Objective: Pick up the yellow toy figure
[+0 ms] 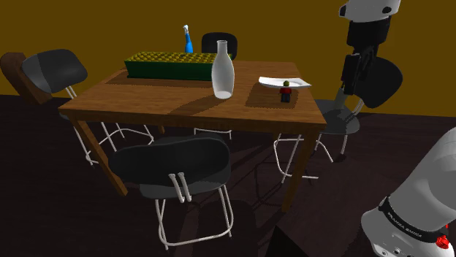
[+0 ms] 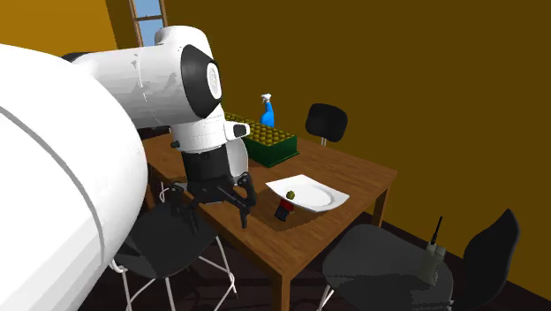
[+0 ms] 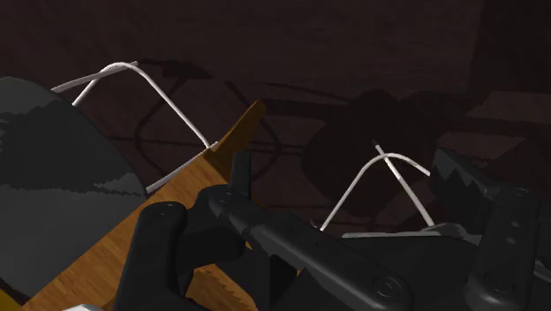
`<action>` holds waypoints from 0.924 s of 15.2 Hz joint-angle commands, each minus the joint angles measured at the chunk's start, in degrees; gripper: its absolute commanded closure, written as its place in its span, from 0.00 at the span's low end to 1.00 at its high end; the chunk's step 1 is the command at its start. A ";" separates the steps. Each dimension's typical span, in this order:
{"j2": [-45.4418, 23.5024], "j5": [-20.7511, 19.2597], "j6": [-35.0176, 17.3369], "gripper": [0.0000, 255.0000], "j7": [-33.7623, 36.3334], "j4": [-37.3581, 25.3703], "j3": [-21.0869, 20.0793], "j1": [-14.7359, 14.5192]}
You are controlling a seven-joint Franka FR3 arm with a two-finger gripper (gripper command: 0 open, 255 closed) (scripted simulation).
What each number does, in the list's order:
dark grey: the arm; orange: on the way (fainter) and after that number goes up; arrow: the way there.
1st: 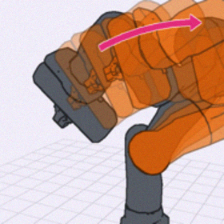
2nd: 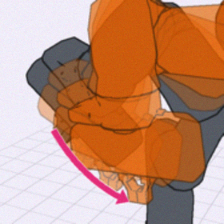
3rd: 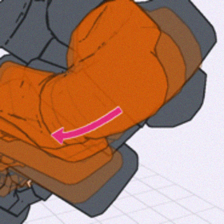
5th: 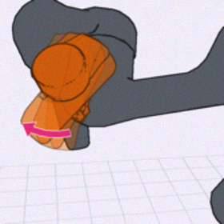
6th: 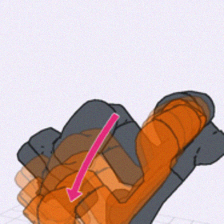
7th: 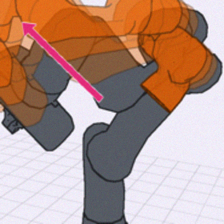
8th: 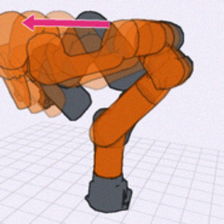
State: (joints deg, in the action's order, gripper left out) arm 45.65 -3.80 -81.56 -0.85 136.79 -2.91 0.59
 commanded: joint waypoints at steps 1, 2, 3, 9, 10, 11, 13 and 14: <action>0.00 0.00 0.00 0.00 0.00 0.00 0.00 0.00; -1.33 -0.62 -1.53 0.00 -1.56 -0.21 1.19 0.13; -2.73 -1.18 -3.04 0.00 -3.10 -0.50 2.36 0.23; -12.58 -2.97 -11.56 0.00 -12.34 -4.12 8.97 0.46; -14.43 -2.98 -12.84 0.00 -13.90 -5.03 9.98 0.43; -16.32 -2.92 -14.06 0.00 -15.47 -6.02 10.99 0.36; -20.24 -2.50 -16.34 0.00 -18.66 -8.26 12.92 0.18; -22.26 -2.15 -17.38 0.00 -20.29 -9.50 13.83 0.08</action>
State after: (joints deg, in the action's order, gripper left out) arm 25.70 -6.32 -97.52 -19.51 128.49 10.05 0.87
